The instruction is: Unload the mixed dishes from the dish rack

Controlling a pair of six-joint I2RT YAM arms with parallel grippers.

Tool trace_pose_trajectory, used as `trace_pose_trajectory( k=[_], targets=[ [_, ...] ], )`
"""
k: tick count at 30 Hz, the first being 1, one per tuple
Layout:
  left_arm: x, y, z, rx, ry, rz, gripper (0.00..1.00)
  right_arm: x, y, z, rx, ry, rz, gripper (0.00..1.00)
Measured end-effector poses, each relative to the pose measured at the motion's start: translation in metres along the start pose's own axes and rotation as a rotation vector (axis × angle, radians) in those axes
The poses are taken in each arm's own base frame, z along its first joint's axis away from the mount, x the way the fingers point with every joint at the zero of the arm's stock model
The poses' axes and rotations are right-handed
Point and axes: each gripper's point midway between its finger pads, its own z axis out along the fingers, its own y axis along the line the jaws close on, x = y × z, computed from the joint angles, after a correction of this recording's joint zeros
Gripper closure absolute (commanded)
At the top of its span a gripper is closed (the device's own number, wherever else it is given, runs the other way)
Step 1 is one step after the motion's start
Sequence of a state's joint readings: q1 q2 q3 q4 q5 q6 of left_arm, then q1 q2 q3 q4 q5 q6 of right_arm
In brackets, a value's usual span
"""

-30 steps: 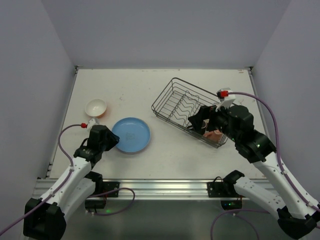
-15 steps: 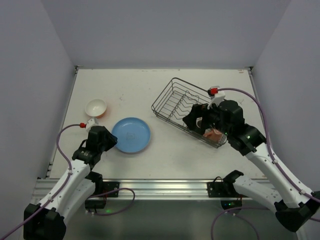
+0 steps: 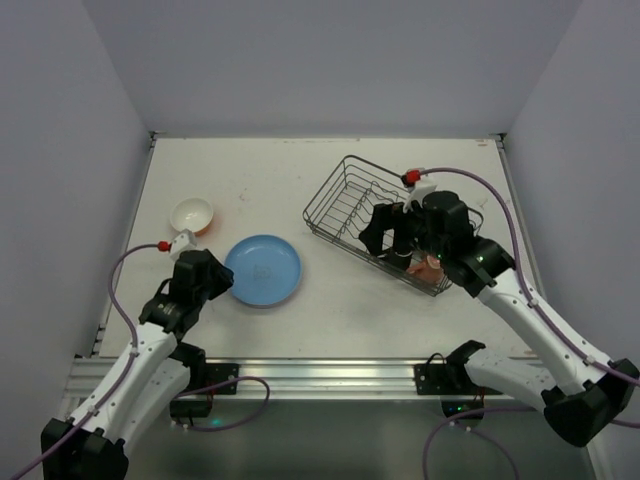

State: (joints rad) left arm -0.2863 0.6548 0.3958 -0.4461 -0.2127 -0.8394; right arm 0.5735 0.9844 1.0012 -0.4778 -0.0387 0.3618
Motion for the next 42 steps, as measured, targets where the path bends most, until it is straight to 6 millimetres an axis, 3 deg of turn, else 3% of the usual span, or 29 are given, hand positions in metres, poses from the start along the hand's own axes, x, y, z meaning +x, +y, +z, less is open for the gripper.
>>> trace_pose_trajectory(
  k=[3,4,6,7,8,13,17,27,35,42],
  targets=[
    [-0.008,-0.015,-0.008,0.042,-0.01,0.029,0.48,0.0,-0.009,0.016,0.054,0.046,-0.011,0.01],
    [-0.013,-0.021,-0.012,0.057,-0.014,0.038,0.32,-0.001,-0.014,0.021,0.082,0.057,-0.019,0.01],
    [-0.025,-0.034,-0.023,0.091,-0.029,0.066,0.16,-0.005,-0.022,0.028,0.127,0.068,-0.036,0.01],
    [-0.033,-0.042,-0.029,0.112,-0.041,0.078,0.03,-0.006,-0.028,0.031,0.153,0.073,-0.043,0.01],
    [-0.042,-0.05,-0.037,0.135,-0.059,0.095,0.0,-0.008,-0.032,0.032,0.171,0.077,-0.046,0.01],
    [-0.09,-0.087,-0.075,0.226,-0.147,0.195,0.0,-0.009,-0.06,0.031,0.275,0.082,-0.004,0.01],
    [-0.11,-0.102,-0.09,0.256,-0.183,0.302,0.0,-0.007,-0.074,0.028,0.353,0.068,0.075,0.01],
    [-0.081,-0.081,-0.064,0.214,-0.106,0.421,0.0,0.041,-0.101,0.041,0.619,0.116,0.501,0.01],
    [-0.084,-0.085,-0.068,0.24,-0.124,0.426,0.0,0.063,-0.108,0.029,0.787,0.101,0.791,0.04],
    [-0.085,-0.087,-0.071,0.252,-0.135,0.423,0.0,0.071,-0.112,0.036,0.864,0.111,0.887,0.07]
  ],
)
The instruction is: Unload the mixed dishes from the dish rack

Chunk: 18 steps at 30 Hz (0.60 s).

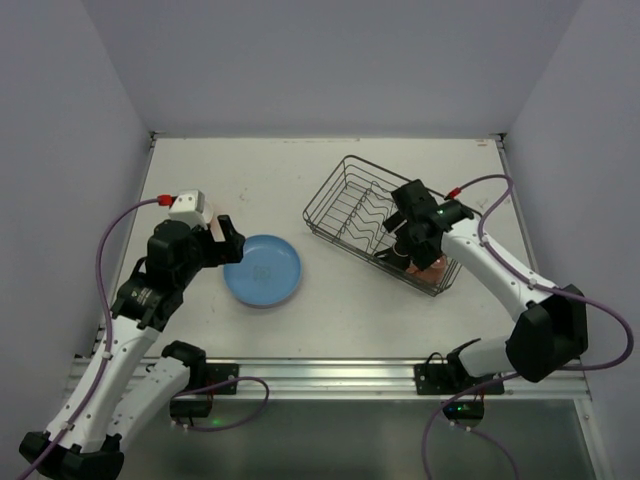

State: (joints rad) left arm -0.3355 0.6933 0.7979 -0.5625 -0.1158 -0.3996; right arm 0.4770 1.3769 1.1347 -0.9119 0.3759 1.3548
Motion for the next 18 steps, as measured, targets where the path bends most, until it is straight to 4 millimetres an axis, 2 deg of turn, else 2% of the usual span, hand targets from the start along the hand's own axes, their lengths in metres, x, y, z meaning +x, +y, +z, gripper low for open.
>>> trace_pose_trajectory(
  k=[9,18],
  targets=[
    [0.001,0.0,0.0,0.0,0.001,0.001,0.0,-0.006,0.011,0.002,0.013,-0.02,0.039,0.11],
    [0.001,0.001,-0.001,-0.001,-0.006,0.0,0.0,0.001,0.008,0.022,0.083,-0.017,0.034,0.16]
  ],
)
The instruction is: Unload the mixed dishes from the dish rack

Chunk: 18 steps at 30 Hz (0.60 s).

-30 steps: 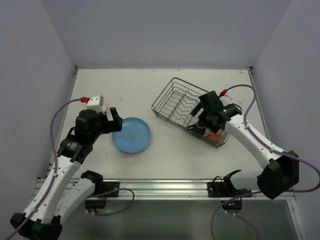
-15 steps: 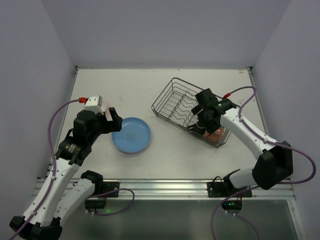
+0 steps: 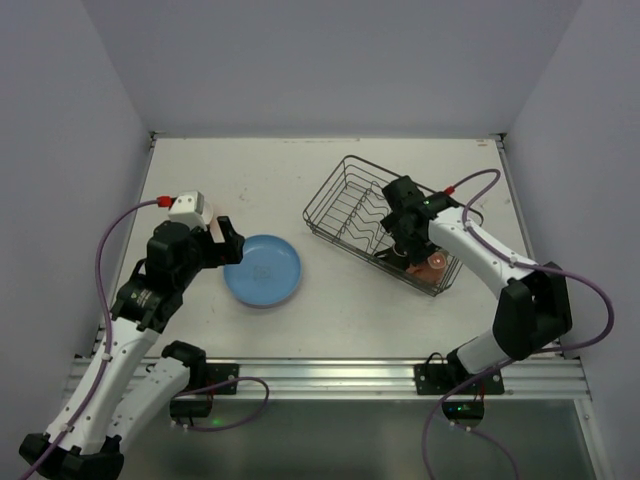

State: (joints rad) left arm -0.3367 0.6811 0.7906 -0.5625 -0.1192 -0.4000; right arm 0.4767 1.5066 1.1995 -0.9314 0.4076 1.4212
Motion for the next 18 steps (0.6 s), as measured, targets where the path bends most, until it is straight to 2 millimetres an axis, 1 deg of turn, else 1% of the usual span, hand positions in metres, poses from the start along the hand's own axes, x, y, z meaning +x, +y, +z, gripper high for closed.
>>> trace_pose_trajectory(
  k=[4,9,11,17,18],
  targets=[
    [0.0,0.001,0.0,-0.004,-0.001,0.0,0.0,0.003,0.0,0.008,0.026,0.001,-0.004,0.21],
    [-0.001,0.002,0.0,-0.009,-0.003,0.0,0.0,0.007,-0.002,0.017,0.057,0.005,-0.002,0.23],
    [-0.001,0.002,0.0,-0.011,-0.004,0.0,0.0,0.008,-0.003,0.019,0.065,0.006,0.002,0.28],
    [-0.001,0.002,0.0,-0.014,-0.005,0.0,0.0,0.009,-0.003,0.021,0.075,0.007,0.012,0.34],
    [-0.001,0.002,0.0,-0.014,-0.005,0.0,0.0,0.009,-0.003,0.021,0.075,0.007,0.013,0.38]
  ],
)
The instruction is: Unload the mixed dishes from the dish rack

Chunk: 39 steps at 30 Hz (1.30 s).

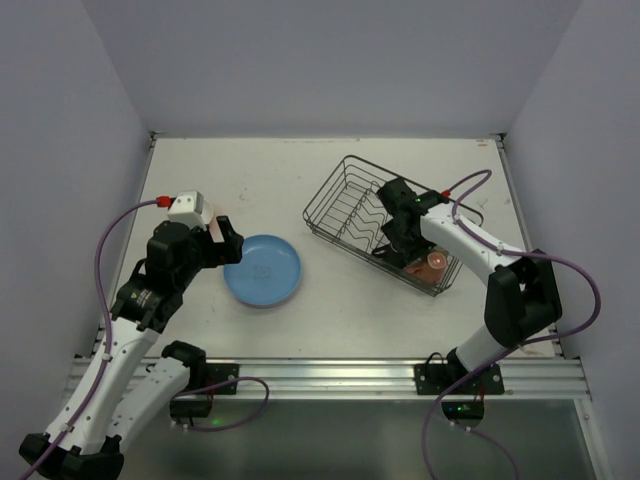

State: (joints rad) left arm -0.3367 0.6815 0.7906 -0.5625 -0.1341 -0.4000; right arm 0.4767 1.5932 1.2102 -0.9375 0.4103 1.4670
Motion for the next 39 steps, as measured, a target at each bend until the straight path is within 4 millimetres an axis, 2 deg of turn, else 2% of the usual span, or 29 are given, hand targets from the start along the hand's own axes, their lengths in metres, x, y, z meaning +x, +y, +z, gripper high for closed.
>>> trace_pose_trajectory(
  k=[2,3,4,5,6,7,8,20,32,39],
  targets=[
    [0.0,0.0,0.0,0.0,0.0,0.0,0.0,0.0,0.0,0.0,0.002,0.0,0.002,0.42],
    [0.0,0.0,0.0,0.0,0.0,0.0,0.0,0.0,0.0,0.0,0.003,0.0,0.005,0.49],
    [0.0,0.0,0.0,0.0,0.0,0.0,0.0,0.0,0.0,0.0,0.003,-0.001,0.006,0.52],
    [0.0,0.0,0.0,0.0,0.0,0.0,0.0,0.0,0.0,0.001,0.004,-0.001,0.006,0.53],
    [0.0,0.0,0.0,0.0,0.0,0.0,0.0,0.0,0.0,0.001,0.004,-0.001,0.008,0.64],
    [0.0,0.0,0.0,0.0,0.0,0.0,0.0,0.0,-0.001,0.001,0.004,-0.002,0.01,0.85],
    [0.0,0.0,0.0,0.0,0.001,0.0,0.0,0.0,-0.001,0.001,0.005,-0.003,0.012,1.0],
    [0.0,0.0,0.0,-0.001,0.002,0.0,0.0,-0.005,-0.005,-0.007,-0.03,-0.015,0.013,1.0],
    [0.0,0.0,0.0,-0.001,0.001,0.0,0.0,-0.024,-0.003,-0.046,-0.153,-0.039,0.015,1.0],
    [0.0,0.0,0.0,0.0,0.0,0.0,0.0,-0.046,-0.004,-0.085,-0.276,-0.09,0.032,1.0]
  ],
)
